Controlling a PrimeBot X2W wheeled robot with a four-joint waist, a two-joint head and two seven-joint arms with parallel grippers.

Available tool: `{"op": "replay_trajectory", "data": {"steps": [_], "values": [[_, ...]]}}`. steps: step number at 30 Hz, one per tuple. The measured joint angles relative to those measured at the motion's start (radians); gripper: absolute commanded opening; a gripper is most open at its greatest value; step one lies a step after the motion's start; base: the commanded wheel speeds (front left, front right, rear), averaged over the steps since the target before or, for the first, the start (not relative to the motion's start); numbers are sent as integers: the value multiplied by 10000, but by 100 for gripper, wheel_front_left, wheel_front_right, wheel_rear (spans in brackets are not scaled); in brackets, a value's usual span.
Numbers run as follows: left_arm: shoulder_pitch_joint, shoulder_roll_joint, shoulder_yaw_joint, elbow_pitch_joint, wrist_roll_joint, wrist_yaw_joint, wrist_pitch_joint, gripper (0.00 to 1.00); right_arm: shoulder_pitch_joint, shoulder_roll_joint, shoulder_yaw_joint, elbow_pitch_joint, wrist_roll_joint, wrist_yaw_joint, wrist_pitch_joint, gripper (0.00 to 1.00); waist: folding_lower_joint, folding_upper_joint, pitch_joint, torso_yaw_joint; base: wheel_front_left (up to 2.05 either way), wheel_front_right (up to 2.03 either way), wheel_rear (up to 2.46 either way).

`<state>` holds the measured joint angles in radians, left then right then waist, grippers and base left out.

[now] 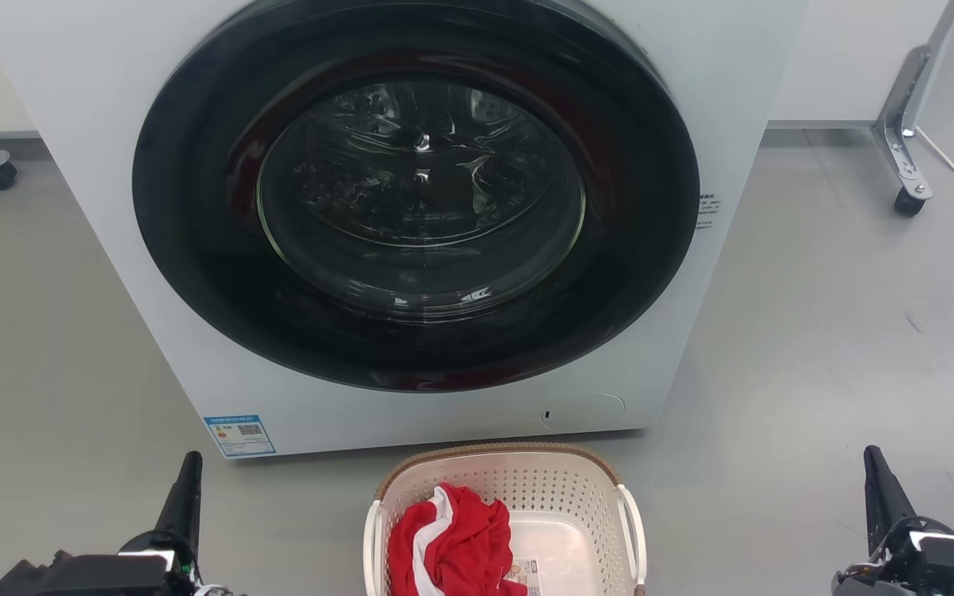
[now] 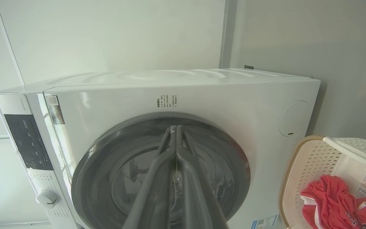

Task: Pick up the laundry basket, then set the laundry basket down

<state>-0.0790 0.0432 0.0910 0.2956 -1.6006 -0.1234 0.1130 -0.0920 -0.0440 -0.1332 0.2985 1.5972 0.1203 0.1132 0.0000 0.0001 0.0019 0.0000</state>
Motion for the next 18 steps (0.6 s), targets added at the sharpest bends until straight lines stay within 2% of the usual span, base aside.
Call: {"op": "replay_trajectory", "data": {"steps": [18], "values": [[0,0,0,-2,0,0,0,0,0,0,0,-4,2,2,0,0,0,0,0,0,0,0,0]]}}
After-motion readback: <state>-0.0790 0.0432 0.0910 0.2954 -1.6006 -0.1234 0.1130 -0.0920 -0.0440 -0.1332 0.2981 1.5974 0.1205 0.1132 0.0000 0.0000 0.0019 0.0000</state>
